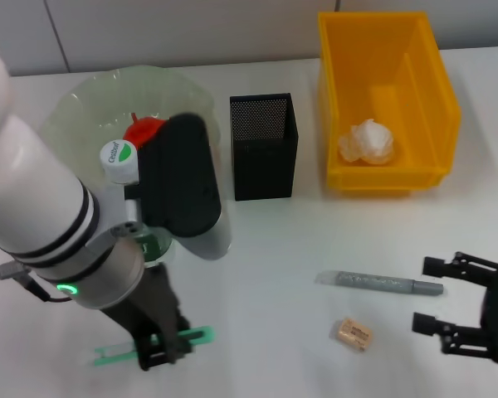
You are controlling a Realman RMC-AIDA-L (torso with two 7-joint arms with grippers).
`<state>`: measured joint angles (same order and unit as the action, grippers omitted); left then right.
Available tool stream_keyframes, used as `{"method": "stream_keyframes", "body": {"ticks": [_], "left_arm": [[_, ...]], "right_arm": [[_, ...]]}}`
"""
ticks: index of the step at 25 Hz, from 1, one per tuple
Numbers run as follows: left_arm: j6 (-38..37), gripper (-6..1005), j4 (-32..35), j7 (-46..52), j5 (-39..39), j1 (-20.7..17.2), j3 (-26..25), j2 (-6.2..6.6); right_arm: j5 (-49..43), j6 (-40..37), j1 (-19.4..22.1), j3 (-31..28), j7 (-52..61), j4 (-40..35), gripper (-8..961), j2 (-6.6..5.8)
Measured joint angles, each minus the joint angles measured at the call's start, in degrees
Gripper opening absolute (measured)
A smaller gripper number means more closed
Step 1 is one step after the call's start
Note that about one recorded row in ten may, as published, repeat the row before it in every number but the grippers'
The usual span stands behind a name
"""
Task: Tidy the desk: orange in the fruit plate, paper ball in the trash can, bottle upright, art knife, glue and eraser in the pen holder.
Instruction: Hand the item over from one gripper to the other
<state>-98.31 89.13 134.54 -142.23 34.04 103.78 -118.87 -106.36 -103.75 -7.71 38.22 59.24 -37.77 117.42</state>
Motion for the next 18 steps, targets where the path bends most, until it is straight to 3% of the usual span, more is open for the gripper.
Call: {"method": "stream_keyframes", "body": {"ticks": [7,8,11,14,18], "left_arm": [[-1.0,194,7.4,-1.6,7.5,-0.7,-2.8,0.06],[0.1,195,9.9,-3.3,12.3,-0.9,-5.2,-0.02],[3.2,197,11.1,-4.2,16.7,-0.8,-8.7,0.04],[7.3,199,10.5,-4.4,19.8,-0.5,-11.3,0.08],[12.9,202,8.5,-4.9,23.6,0.1,-13.0,0.06]], "right_arm": [[0.0,-3.9,2.1,-7.6,0.0,-0.3,797,-1.69],[0.0,-4.3,2.5,-8.9,0.0,-0.3,797,-1.96],[0.0,-5.4,3.6,-11.5,-0.4,-0.3,797,-2.46],[0.1,-6.9,4.3,-12.7,-3.5,-0.1,797,-2.34],[0.4,-8.1,5.1,-13.6,-10.7,0.0,797,-0.59]]}}
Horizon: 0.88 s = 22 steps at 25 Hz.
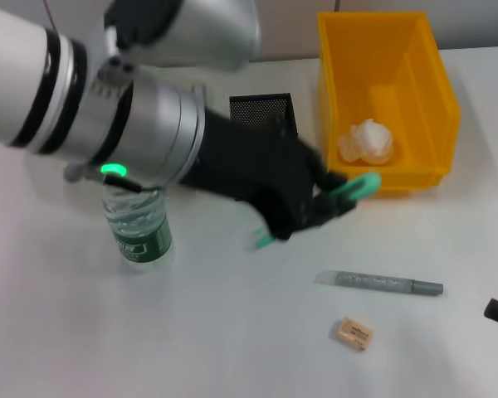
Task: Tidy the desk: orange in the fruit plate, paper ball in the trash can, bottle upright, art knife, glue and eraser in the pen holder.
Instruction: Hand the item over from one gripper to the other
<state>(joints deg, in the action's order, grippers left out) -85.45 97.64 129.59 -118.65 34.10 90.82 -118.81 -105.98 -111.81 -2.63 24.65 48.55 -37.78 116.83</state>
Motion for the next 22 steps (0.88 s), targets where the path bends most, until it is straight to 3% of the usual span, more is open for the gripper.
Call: {"method": "stream_keyframes", "body": {"ticks": [4,6,12,22], "left_arm": [[2.5,205,-3.3,-0.7,6.0,0.3,-4.0,0.02],[2.8,206,-5.2,-2.2,9.2,0.3,-5.8,0.10],[4.3,211,-10.8,-6.6,15.7,-0.3,-7.9,0.11],[5.3,218,-12.9,-5.4,16.9,0.0,-8.8,0.14]], "right_arm": [[-0.1,-2.1,0.4,-1.8,-8.1,0.0,797,1.89],[-0.3,-2.6,0.5,-2.0,-11.4,0.5,797,2.28],[-0.3,-4.9,-0.2,-1.6,-19.5,2.2,797,2.39],[0.1,-7.6,-0.9,-1.8,-57.1,8.3,797,3.05]]}}
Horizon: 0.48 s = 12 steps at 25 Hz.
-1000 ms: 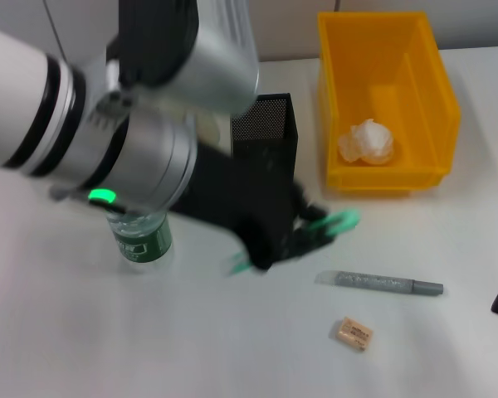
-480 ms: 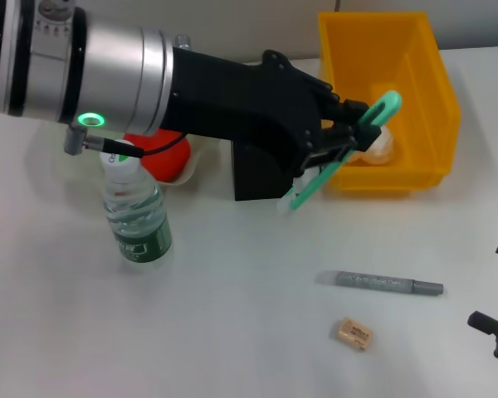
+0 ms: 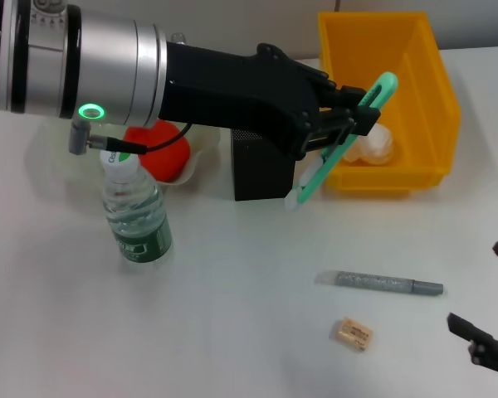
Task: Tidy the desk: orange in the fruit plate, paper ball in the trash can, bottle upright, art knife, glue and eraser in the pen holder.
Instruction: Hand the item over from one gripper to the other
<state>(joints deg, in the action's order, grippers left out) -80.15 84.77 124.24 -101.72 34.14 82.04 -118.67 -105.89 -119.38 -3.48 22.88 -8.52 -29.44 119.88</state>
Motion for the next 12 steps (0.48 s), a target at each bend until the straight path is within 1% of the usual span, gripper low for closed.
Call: {"method": "stream_keyframes", "body": {"ticks": [3,8,11,12], "left_arm": [[0.1,220,-0.8,1.2,0.1,0.2,0.0,0.02],[0.7,224,-2.3,3.1,0.1,0.5,-0.1,-0.01],[0.9,226,-2.4,5.6,0.2,1.2,0.3,0.04],[1.0,227,-2.4,5.9,0.1,1.3,0.4,0.03]], "right_arm": [[-0.1,1.6,-0.5,0.1,-10.0,1.9,797,0.00],[1.7,3.2,-1.2,-0.9,-28.2,7.1,796,0.00],[1.7,5.0,-1.6,-1.0,-44.5,12.2,796,-0.01],[1.7,6.1,-1.8,-1.1,-50.9,15.0,796,0.00]]}}
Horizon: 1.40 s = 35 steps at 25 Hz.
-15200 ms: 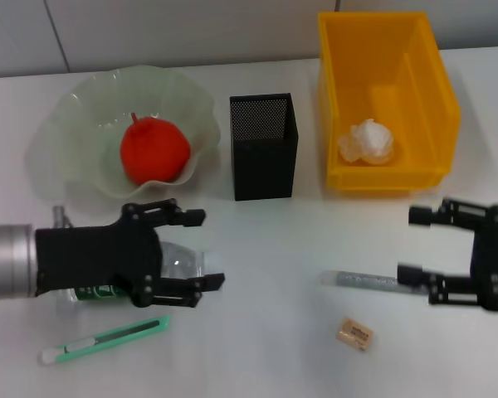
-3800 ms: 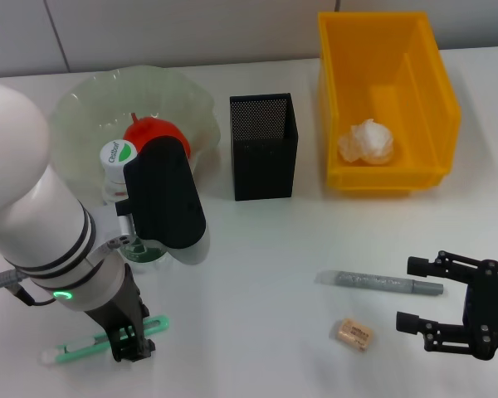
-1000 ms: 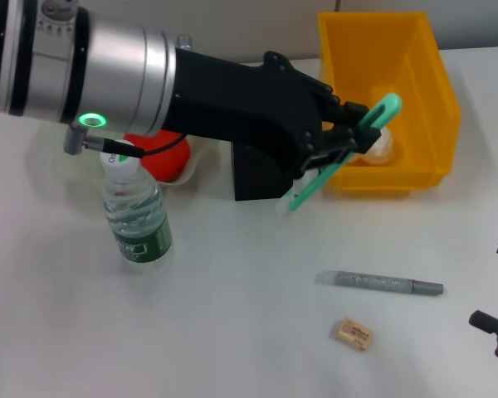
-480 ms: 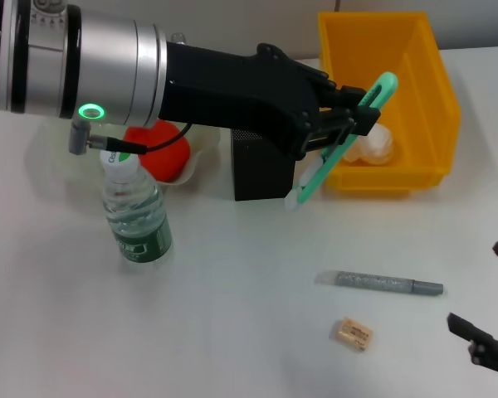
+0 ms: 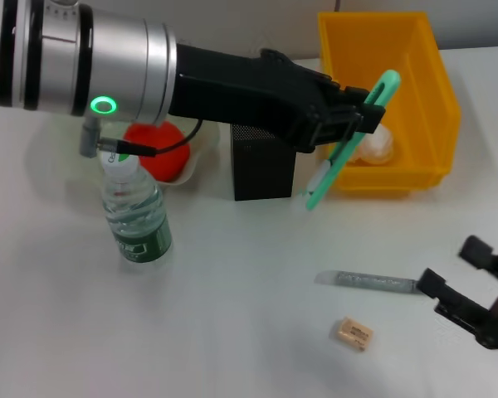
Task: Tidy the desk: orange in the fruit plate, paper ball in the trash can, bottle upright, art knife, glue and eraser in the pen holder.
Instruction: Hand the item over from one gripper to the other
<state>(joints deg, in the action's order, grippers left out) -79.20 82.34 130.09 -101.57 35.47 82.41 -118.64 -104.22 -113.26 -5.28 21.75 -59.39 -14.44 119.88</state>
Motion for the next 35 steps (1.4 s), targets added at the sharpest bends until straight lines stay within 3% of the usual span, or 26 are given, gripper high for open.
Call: {"method": "stream_keyframes", "body": {"ticks": [4,9,19,35], "left_arm": [[0.0,230,-0.3,1.8,-0.4,0.8,0.5,-0.05],[-0.4,233,-2.3,3.6,-0.6,2.7,0.9,-0.09],[-1.0,241,-2.3,4.7,-0.5,2.8,1.8,-0.19],[-3.0,252,-2.3,6.3,1.2,3.2,2.5,-0.27]], "right_arm": [[-0.2,2.6,-1.0,-0.3,-21.9,9.1,795,-0.27],[-0.5,4.0,-1.2,-0.2,-38.2,11.7,795,-0.14],[-0.7,5.3,-4.3,-0.1,-53.4,14.9,794,-0.14],[-3.7,3.5,-7.9,1.4,-61.4,15.3,792,-0.22]]}}
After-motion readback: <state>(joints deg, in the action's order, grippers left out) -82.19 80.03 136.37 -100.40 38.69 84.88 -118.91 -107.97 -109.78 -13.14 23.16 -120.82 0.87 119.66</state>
